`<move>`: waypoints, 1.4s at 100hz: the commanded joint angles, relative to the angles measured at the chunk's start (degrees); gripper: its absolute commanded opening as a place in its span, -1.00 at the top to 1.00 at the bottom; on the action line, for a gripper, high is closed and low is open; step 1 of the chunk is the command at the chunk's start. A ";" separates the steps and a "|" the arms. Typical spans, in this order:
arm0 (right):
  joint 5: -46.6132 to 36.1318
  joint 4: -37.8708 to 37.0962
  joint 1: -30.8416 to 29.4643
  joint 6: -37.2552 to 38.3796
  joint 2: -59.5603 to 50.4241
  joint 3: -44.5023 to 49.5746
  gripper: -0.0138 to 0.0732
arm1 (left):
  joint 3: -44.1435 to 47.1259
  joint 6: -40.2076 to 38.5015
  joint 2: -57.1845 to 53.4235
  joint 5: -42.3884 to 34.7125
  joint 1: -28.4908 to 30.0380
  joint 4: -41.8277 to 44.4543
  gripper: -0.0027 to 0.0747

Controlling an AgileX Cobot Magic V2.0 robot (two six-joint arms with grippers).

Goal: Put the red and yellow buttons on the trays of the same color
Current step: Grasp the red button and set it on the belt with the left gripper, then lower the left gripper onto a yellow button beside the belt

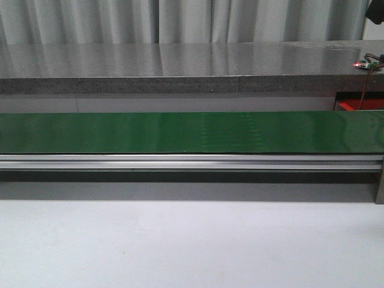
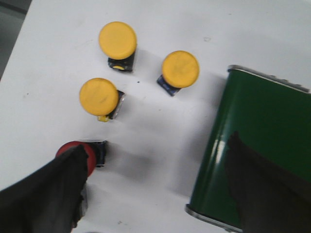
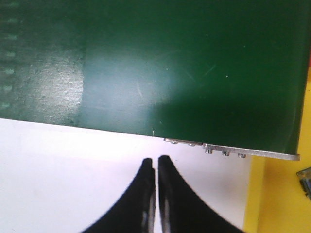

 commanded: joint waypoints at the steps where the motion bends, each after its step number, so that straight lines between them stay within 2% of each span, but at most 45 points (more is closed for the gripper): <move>1: -1.57 0.39 0.11 -0.64 -2.23 -1.91 0.61 | -1.87 1.35 -1.06 -2.05 1.99 -1.31 -0.53; 14: -1.57 0.39 0.11 -0.64 -2.23 -1.91 0.61 | -1.87 3.98 1.00 -3.04 3.80 -1.31 -0.53; 40: -1.57 0.39 0.11 -0.64 -2.23 -1.91 0.61 | -1.87 8.74 4.05 -8.56 3.80 -3.21 -0.53; 96: -1.57 0.39 0.11 -0.64 -2.23 -1.91 0.61 | -1.87 11.78 10.69 -17.67 3.18 -3.98 -0.53; 134: -1.57 0.39 0.11 -0.64 -2.23 -1.91 0.61 | -2.34 12.70 15.27 -21.01 2.03 -3.98 -0.53; 140: -1.57 0.39 0.11 -0.64 -2.23 -1.91 0.61 | -2.34 12.70 15.62 -21.00 2.03 -3.98 -0.48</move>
